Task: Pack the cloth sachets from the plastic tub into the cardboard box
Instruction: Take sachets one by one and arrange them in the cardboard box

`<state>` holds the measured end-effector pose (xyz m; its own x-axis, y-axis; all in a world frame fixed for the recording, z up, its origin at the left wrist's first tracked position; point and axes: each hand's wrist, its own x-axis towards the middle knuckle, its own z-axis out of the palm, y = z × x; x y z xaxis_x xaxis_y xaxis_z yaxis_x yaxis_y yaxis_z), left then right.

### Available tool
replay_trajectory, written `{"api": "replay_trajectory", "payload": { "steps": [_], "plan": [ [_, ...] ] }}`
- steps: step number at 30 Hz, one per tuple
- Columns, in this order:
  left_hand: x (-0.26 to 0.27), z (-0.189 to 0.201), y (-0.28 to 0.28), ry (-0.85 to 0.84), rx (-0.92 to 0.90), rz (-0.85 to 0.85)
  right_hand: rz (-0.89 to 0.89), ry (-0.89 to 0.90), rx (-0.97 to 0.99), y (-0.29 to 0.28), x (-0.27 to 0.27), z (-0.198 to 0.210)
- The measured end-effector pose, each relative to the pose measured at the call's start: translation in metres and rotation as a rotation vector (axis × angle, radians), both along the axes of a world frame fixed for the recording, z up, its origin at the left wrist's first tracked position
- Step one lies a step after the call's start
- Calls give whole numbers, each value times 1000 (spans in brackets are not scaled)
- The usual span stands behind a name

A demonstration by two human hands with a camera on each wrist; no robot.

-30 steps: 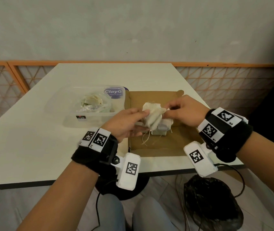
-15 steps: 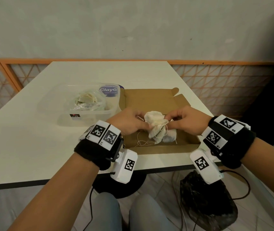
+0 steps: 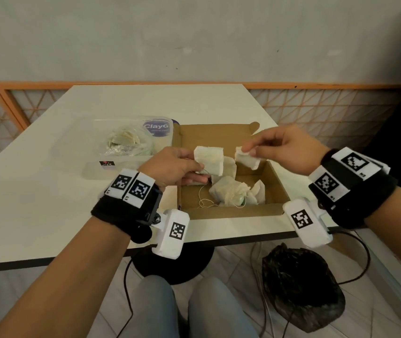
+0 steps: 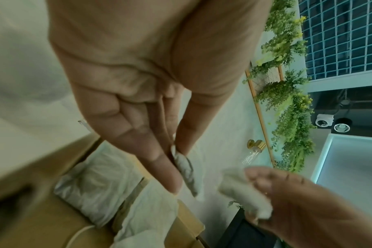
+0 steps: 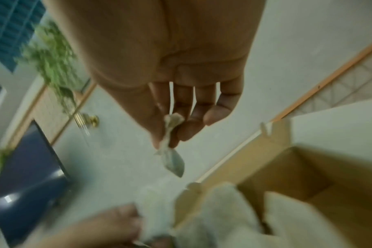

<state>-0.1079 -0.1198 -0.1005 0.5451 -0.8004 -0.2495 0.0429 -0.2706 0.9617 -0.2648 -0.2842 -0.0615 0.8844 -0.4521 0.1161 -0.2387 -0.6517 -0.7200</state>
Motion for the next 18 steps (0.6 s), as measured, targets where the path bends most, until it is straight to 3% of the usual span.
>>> {"api": "replay_trajectory", "payload": {
  "steps": [6,14,18],
  "plan": [
    [-5,0,-6,15,-45,2,250,4,166,26,18,12],
    [-9,7,7,211,-185,-57,77,-85,203,22,45,-12],
    [-8,6,8,180,-197,-75,37,-124,271,28,52,-16]
  ]
}}
